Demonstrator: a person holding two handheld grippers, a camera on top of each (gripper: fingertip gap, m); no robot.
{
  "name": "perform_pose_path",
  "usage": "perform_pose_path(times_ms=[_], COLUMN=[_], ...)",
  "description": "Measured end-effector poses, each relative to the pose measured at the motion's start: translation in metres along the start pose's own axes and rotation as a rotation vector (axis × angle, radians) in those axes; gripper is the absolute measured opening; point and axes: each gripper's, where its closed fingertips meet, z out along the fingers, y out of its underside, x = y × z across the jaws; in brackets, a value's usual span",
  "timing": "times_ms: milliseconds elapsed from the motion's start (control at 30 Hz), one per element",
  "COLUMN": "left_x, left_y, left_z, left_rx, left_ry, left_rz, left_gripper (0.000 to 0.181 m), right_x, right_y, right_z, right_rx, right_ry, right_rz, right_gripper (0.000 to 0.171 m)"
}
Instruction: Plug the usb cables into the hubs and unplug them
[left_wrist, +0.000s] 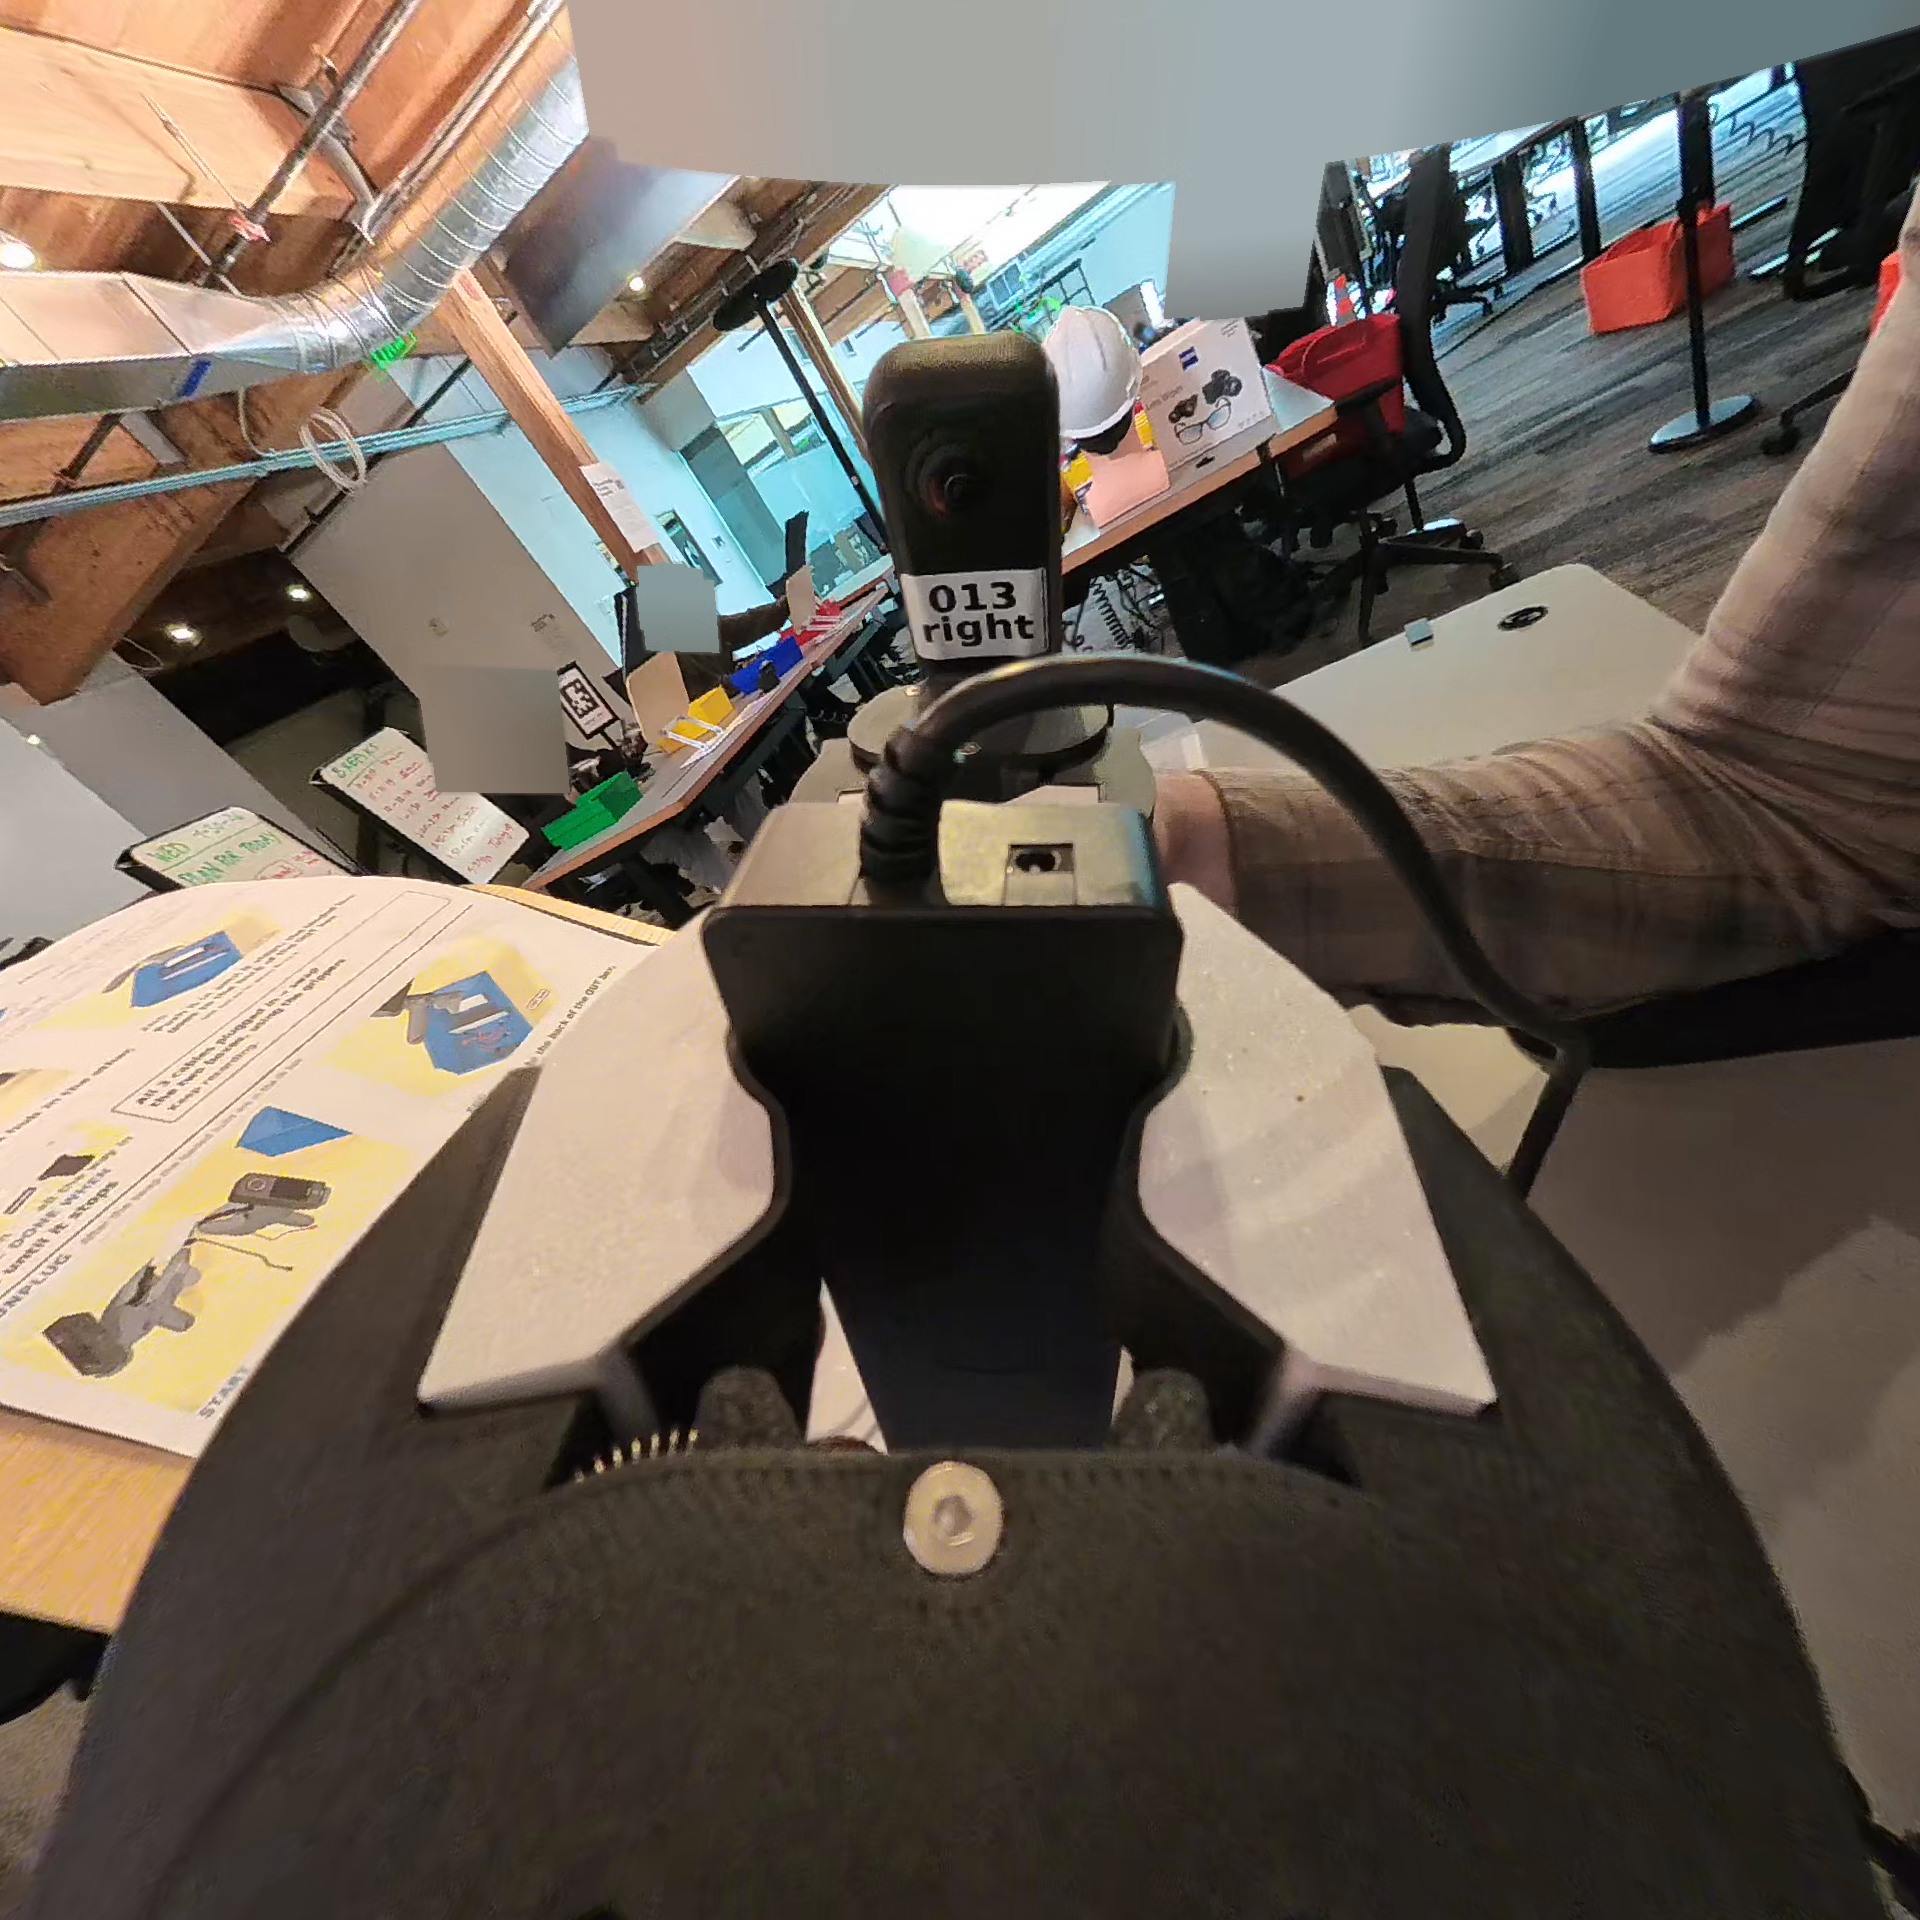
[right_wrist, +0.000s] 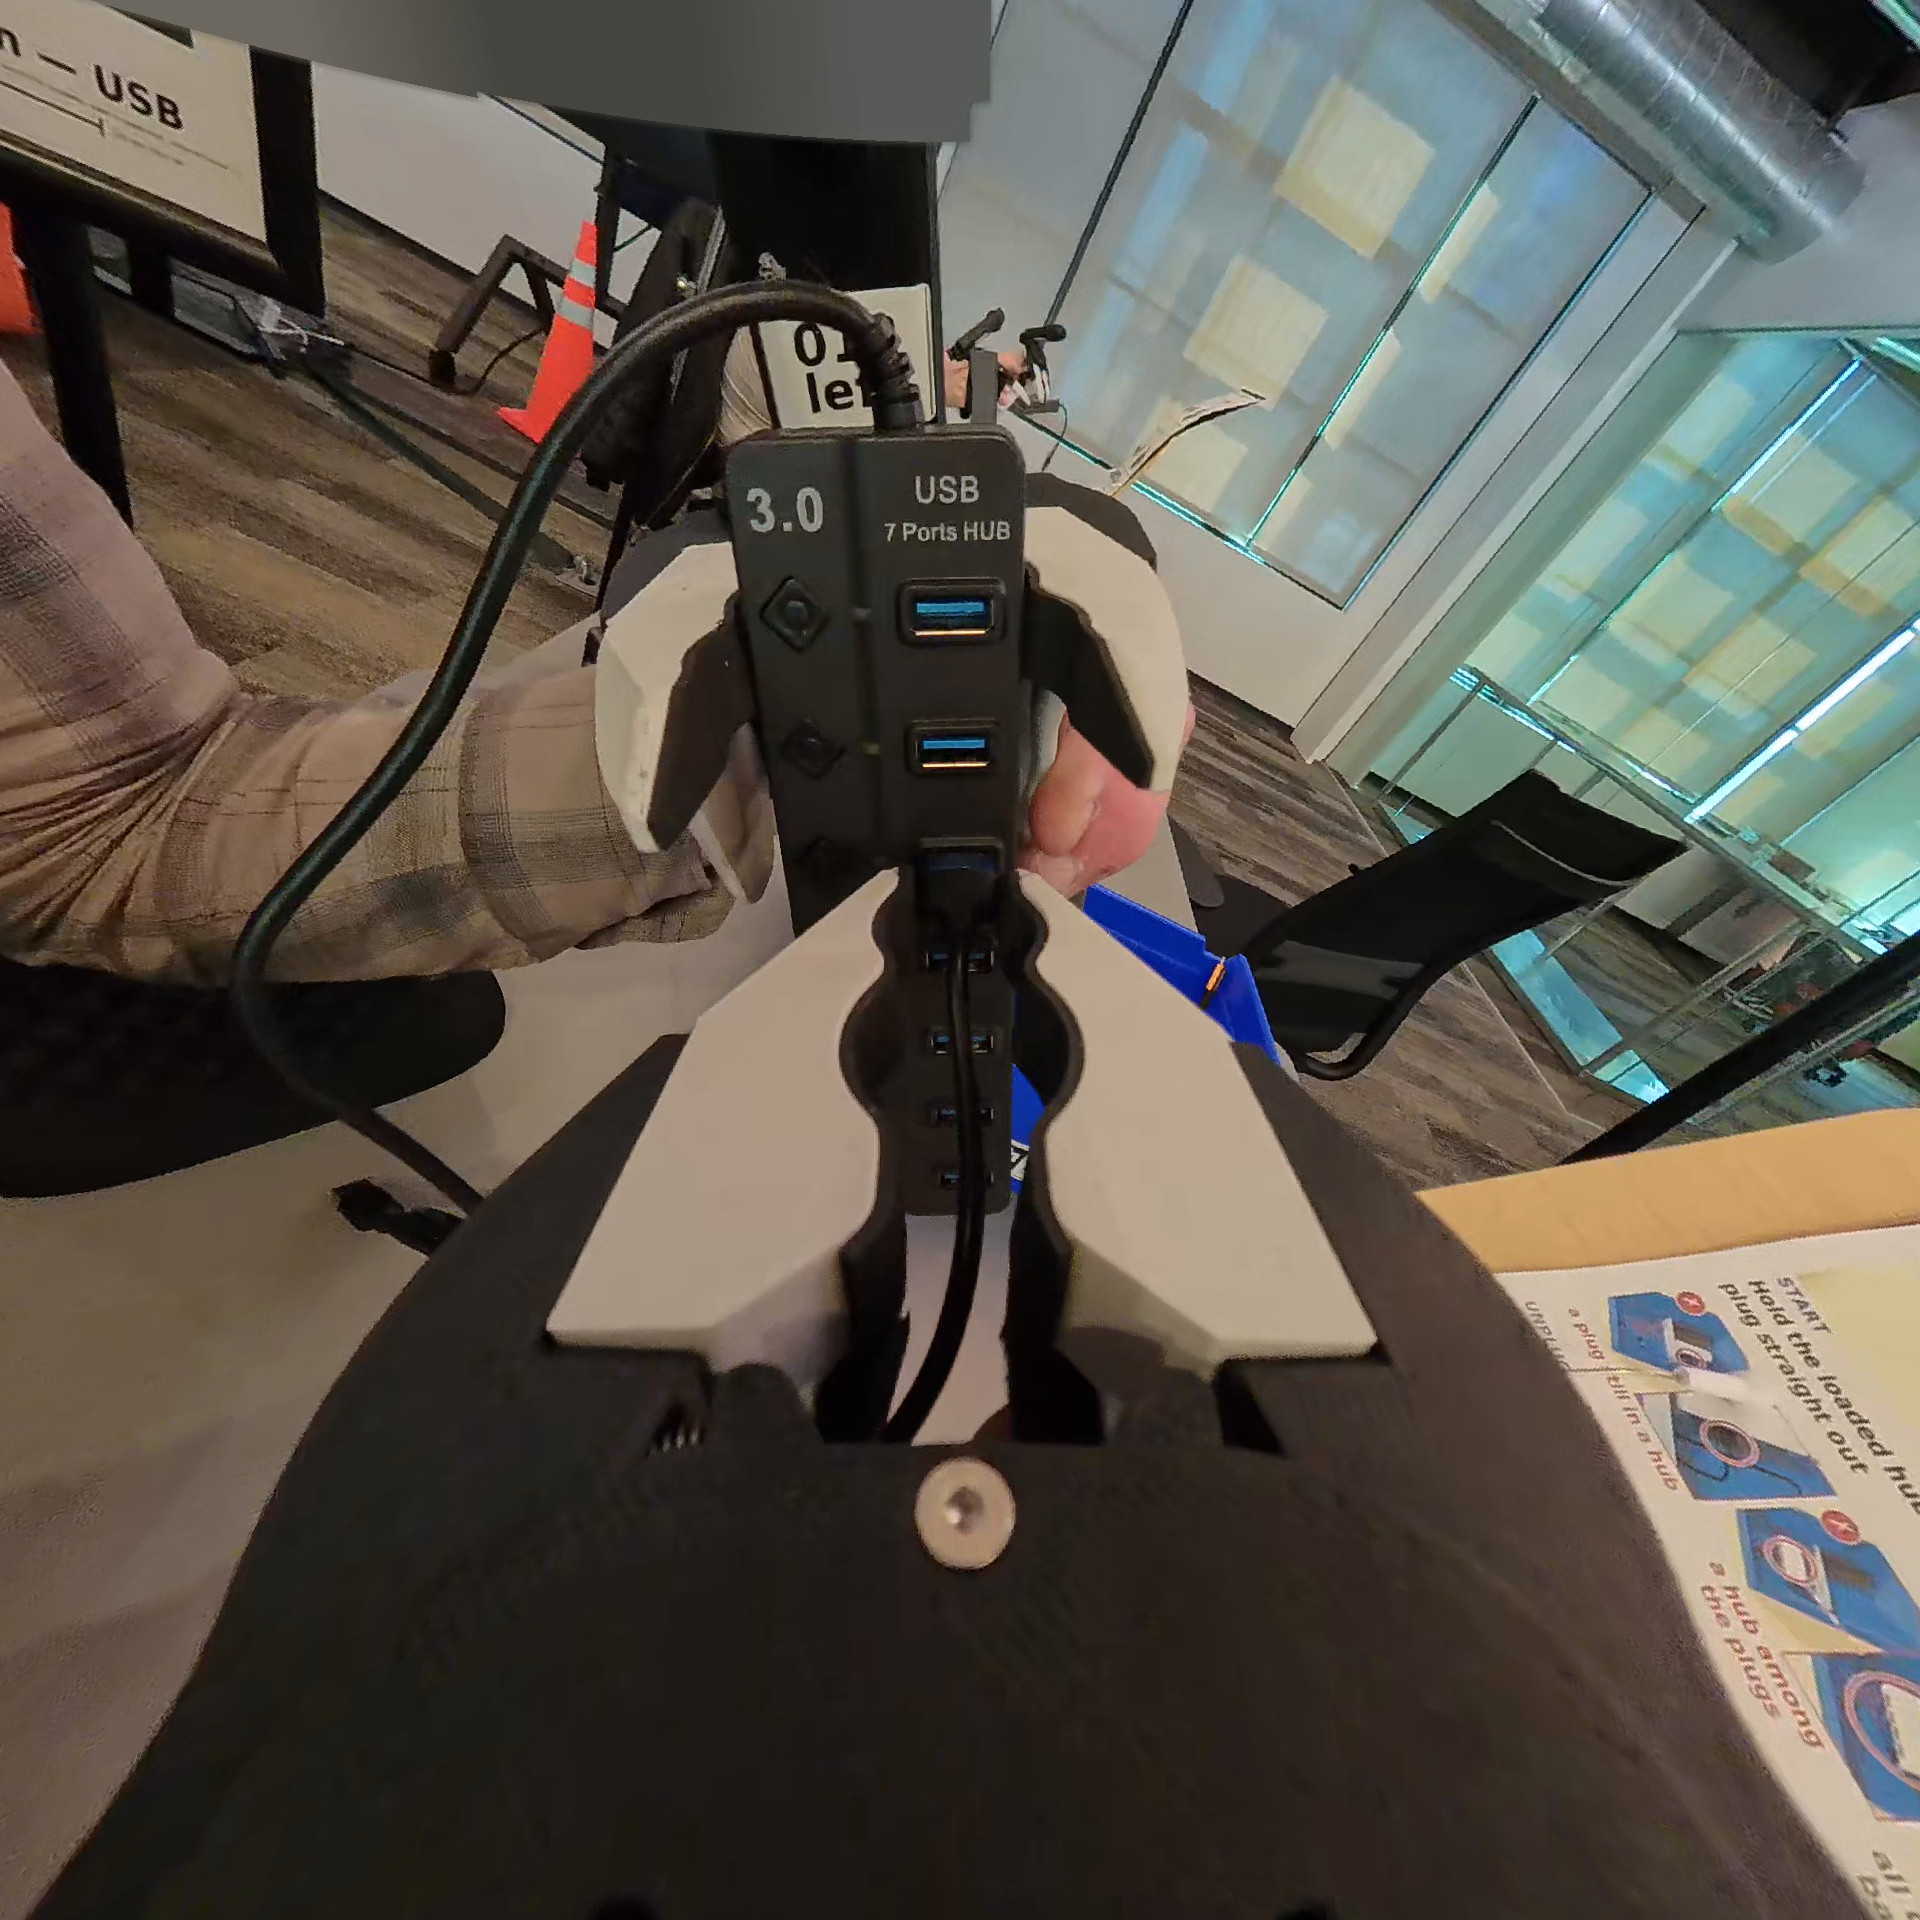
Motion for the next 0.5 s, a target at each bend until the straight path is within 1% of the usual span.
perform_pose_path(times_ms=[133, 233, 300, 400, 500], left_x=[0.000, 0.001, -0.002, -0.005, -0.005], left_y=[0.000, -0.002, -0.003, 0.005, 0.015], left_z=[-0.001, -0.008, -0.011, -0.009, 0.000], left_rx=[0.009, 0.024, 0.025, -0.002, -0.023], left_ry=[-0.007, 0.001, -0.016, -0.032, -0.022], left_rz=[0.011, -0.010, -0.013, -0.019, -0.039], left_gripper=[0.068, 0.081, 0.087, 0.089, 0.091], right_x=[0.000, 0.004, 0.007, 0.009, 0.007], right_y=[0.000, -0.005, -0.010, -0.018, -0.022], right_z=[0.000, -0.003, -0.007, -0.010, -0.009], right_rx=[0.005, 0.041, 0.075, 0.131, 0.148], right_ry=[-0.005, 0.009, 0.016, 0.019, 0.017], right_rz=[0.023, 0.049, 0.069, 0.098, 0.098], right_gripper=[0.013, 0.013, 0.013, 0.013, 0.013])
